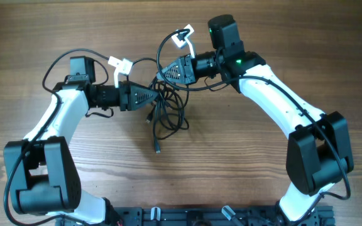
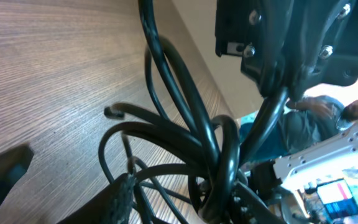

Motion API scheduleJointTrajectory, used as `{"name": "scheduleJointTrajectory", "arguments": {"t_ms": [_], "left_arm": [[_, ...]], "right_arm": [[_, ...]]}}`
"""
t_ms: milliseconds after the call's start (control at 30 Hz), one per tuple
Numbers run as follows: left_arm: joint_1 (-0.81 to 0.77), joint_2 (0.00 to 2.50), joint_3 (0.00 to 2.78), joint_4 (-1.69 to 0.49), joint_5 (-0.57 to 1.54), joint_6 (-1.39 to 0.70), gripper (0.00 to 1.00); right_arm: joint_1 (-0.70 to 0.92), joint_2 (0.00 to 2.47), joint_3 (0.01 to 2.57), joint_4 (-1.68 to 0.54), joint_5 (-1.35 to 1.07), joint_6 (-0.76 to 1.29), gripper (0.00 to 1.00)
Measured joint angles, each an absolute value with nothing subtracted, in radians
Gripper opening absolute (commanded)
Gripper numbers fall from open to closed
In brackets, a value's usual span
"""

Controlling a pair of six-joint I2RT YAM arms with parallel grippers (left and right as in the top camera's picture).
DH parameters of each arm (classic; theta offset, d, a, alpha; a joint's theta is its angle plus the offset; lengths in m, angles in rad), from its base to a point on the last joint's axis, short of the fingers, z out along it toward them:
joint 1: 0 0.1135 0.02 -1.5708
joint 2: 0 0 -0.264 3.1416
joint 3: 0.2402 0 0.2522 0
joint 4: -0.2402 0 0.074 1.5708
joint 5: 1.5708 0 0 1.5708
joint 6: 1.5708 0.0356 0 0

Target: Untangle cables

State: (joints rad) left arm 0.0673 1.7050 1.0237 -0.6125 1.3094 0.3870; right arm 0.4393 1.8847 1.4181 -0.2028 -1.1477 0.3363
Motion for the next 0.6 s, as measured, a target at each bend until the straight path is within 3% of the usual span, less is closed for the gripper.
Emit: {"name": "scheduleJointTrajectory", "arguments": {"t_ms": [133, 300, 600], "left_arm": [[0.062, 1.705, 1.024, -0.609, 1.307, 0.380, 0.04], [0.063, 1.703, 1.024, -0.588, 1.302, 0.366, 0.04], [0.008, 1.670, 1.040, -0.482, 1.159, 0.157, 0.04]], "right_arm": [[0.439, 1.885, 1.418, -0.196, -1.128, 0.340, 0.04], [0.440, 1.885, 1.415, -0.046, -1.147, 0.471, 0.04], [0.444, 1.887, 1.407, 0.221, -1.197, 0.683, 0.04]]}}
